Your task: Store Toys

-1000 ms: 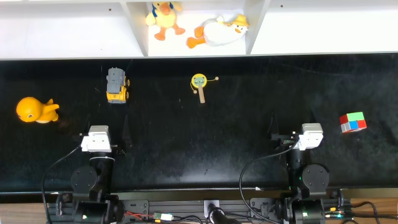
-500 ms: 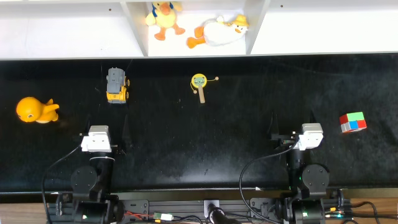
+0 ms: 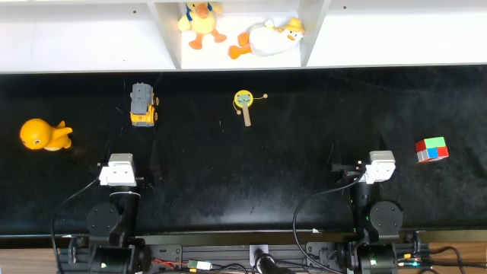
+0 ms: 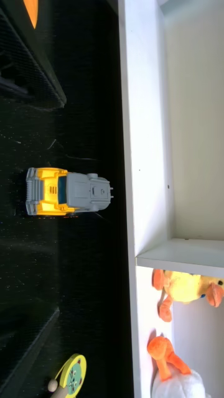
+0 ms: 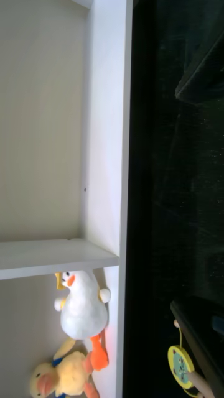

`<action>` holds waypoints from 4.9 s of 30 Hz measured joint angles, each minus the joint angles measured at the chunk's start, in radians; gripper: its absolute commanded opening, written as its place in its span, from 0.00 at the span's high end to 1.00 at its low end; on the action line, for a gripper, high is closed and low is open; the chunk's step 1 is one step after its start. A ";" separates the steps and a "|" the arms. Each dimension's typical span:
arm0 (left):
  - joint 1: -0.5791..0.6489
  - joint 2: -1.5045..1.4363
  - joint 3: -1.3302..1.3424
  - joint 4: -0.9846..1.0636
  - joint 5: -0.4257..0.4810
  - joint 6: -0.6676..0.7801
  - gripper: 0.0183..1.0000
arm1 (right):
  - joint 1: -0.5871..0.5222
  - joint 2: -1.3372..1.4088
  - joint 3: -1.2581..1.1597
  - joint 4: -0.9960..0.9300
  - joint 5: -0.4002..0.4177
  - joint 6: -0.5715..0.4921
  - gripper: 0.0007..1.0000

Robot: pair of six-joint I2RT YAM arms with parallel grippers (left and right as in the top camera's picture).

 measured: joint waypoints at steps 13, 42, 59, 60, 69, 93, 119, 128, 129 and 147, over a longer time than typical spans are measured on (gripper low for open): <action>0.000 0.040 0.062 -0.155 0.017 -0.086 0.00 | 0.000 0.000 0.000 0.000 0.000 0.000 0.00; 0.814 0.916 0.662 -0.467 0.811 0.561 0.01 | 0.000 0.000 0.000 0.000 0.000 0.000 0.01; 1.083 1.011 0.756 -0.625 0.691 0.773 0.01 | 0.000 0.000 0.000 0.000 0.000 0.000 0.00; 1.098 1.027 0.775 -0.627 0.686 0.780 0.01 | 0.000 0.000 0.000 0.000 0.000 0.000 0.00; 1.165 1.258 0.898 -0.590 0.667 0.805 0.00 | 0.000 0.000 0.000 0.000 0.000 0.001 0.01; 1.066 1.458 0.901 -0.355 0.714 0.777 0.00 | 0.000 0.000 0.000 0.000 0.000 0.001 0.00; 1.054 1.397 0.902 -0.345 0.703 0.591 0.98 | 0.000 0.000 0.000 0.001 0.000 0.001 0.00; 0.863 1.262 0.903 -0.289 0.467 0.330 0.97 | 0.000 0.000 0.000 0.000 0.000 0.001 0.00; 0.823 1.262 0.903 -0.273 0.439 0.290 0.96 | 0.000 0.000 0.000 0.000 0.000 0.000 0.00; 0.617 1.264 0.906 -0.039 0.148 -0.065 0.95 | 0.000 0.000 0.000 0.000 0.000 0.000 0.00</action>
